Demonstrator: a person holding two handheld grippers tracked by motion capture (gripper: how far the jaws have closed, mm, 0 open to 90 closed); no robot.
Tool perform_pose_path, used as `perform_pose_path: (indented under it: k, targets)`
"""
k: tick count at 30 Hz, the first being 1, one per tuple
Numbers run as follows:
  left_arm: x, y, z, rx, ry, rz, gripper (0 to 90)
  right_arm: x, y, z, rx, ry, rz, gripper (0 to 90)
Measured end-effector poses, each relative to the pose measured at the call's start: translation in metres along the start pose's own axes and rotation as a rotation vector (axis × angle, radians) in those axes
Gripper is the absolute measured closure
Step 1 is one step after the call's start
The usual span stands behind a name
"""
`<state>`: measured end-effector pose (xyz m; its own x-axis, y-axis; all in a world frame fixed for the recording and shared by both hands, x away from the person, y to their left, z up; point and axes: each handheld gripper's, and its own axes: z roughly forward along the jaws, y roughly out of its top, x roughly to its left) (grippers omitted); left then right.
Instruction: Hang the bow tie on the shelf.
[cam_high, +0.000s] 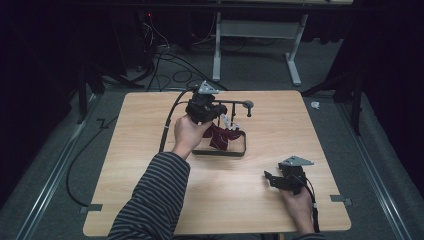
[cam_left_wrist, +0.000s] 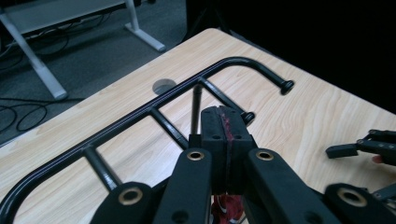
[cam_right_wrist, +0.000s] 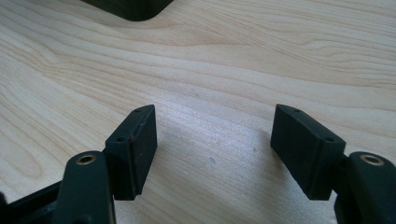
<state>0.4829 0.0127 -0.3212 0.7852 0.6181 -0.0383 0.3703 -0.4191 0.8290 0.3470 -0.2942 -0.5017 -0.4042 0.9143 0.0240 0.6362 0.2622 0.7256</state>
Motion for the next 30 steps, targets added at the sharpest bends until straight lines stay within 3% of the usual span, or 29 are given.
perform_pose_path:
  k: [12,20,30]
  targets:
    - [0.009,-0.001,0.003,-0.001,0.049,-0.014,89.8,0.000,0.000,0.000,-0.001,0.001,-0.002,32.8]
    - [0.014,-0.003,0.007,0.005,0.055,-0.033,89.3,0.000,0.000,0.000,-0.002,0.000,-0.002,32.8]
    - [0.014,-0.004,0.002,0.001,0.053,-0.043,78.7,0.000,0.000,0.000,-0.001,0.001,-0.001,32.8]
